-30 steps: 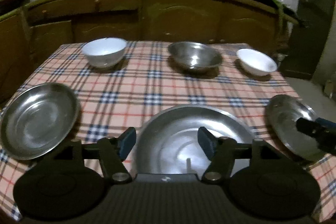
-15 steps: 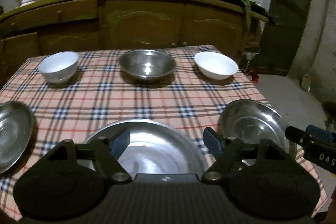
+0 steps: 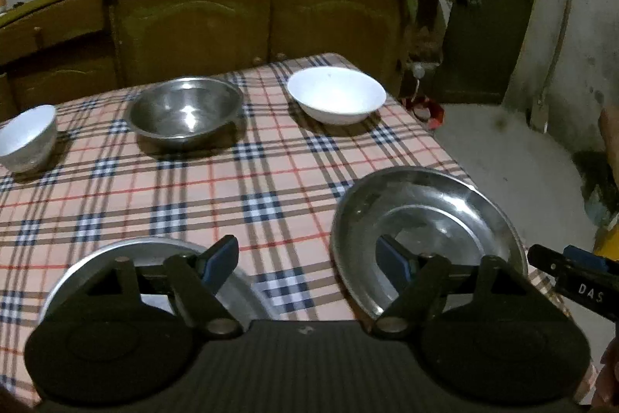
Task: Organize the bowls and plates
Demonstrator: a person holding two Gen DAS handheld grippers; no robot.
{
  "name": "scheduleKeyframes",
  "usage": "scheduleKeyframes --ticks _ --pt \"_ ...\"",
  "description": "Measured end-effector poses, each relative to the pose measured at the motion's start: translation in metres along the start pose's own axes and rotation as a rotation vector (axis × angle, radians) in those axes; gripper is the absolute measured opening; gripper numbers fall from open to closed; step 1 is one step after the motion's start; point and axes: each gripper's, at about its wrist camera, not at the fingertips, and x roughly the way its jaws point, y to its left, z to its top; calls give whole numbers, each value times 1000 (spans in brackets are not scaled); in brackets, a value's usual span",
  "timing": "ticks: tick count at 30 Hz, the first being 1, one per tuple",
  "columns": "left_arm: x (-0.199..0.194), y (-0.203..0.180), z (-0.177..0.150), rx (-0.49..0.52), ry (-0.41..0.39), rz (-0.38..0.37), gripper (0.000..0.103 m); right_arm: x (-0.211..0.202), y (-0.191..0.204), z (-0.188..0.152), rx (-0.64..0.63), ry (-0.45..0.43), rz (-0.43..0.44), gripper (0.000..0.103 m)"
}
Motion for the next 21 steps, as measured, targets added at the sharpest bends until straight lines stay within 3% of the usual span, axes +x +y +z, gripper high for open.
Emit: scheduleKeyframes --ticks 14,16,18,19,21 --pt "62 -19 4 44 95 4 78 46 -13 -2 107 92 56 71" --pt "68 -21 5 51 105 0 73 50 -13 -2 110 100 54 71" --pt "74 -23 5 61 113 0 61 51 -11 -1 107 102 52 67" --pt "76 -24 5 61 119 -4 57 53 -11 -1 106 102 52 59" --pt "80 -24 4 58 133 -14 37 55 -11 0 110 101 46 41"
